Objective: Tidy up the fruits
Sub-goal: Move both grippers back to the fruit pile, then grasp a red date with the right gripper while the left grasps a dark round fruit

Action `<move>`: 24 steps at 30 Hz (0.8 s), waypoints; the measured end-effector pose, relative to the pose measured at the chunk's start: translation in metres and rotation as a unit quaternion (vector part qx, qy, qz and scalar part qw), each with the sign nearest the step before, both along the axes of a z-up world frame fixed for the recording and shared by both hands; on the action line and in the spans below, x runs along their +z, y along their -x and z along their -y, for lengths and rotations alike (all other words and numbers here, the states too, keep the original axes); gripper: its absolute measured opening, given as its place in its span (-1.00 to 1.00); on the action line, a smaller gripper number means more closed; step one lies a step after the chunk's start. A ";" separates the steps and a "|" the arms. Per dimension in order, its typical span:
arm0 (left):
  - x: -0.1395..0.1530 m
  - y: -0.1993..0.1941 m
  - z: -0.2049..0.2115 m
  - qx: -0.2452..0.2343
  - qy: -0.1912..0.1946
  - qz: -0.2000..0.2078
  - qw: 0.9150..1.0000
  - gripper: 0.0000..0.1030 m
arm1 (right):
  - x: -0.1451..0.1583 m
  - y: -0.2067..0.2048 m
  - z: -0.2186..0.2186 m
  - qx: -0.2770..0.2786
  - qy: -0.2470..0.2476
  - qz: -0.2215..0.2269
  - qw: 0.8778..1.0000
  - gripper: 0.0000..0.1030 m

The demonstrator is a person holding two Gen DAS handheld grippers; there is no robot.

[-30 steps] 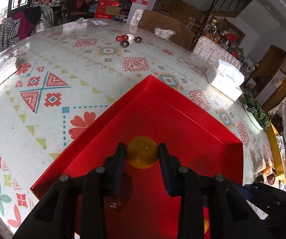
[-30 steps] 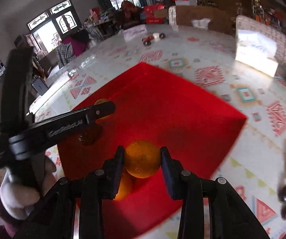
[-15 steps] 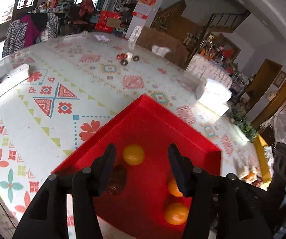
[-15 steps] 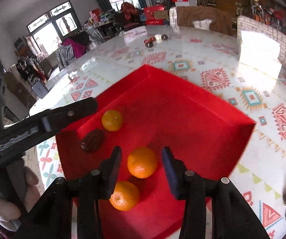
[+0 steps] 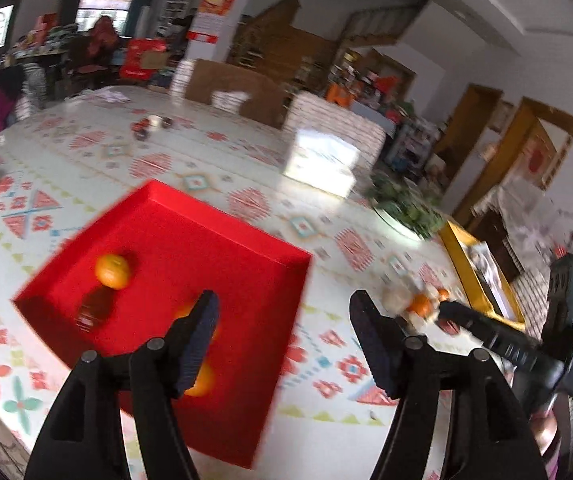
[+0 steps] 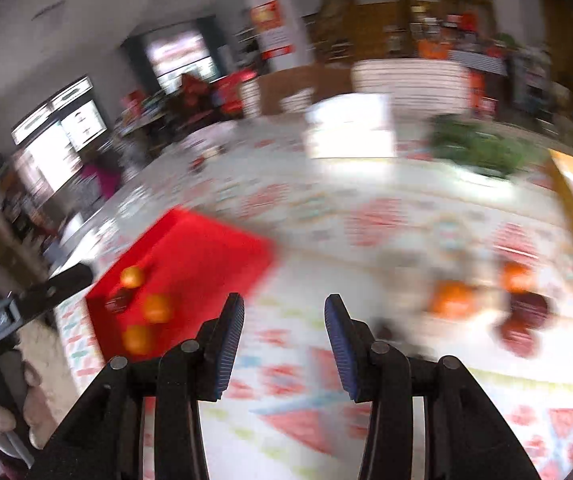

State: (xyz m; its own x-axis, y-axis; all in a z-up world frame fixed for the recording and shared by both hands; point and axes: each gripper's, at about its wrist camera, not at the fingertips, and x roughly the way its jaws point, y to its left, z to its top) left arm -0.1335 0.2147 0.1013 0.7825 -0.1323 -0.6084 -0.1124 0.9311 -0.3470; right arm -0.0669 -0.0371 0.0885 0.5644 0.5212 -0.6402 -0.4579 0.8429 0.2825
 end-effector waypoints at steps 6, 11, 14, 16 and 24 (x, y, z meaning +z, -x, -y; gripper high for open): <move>-0.023 -0.021 0.039 -0.042 -0.001 -0.037 0.998 0.30 | -0.020 -0.012 0.092 -0.089 0.006 -0.027 0.996 -0.10; -0.037 -0.033 0.059 -0.061 -0.008 -0.056 0.997 0.30 | -0.038 -0.022 0.128 -0.130 0.007 -0.048 0.990 -0.10; -0.043 -0.036 0.067 -0.069 -0.010 -0.063 0.996 0.30 | -0.049 -0.035 0.135 -0.146 0.021 -0.052 0.988 -0.10; -0.046 -0.038 0.074 -0.078 -0.016 -0.066 0.995 0.30 | -0.056 -0.044 0.132 -0.144 0.037 -0.056 0.987 -0.10; -0.055 -0.045 0.121 -0.146 -0.045 -0.064 0.986 0.29 | -0.073 -0.065 0.110 -0.123 0.069 -0.054 0.989 -0.08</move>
State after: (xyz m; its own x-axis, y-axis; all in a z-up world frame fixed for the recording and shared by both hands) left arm -0.0881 0.0940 0.0465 0.6359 -0.2809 -0.7188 0.1276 0.9569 -0.2611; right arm -0.0022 -0.1471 0.0154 0.5883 0.2802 -0.7585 -0.2072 0.9590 0.1935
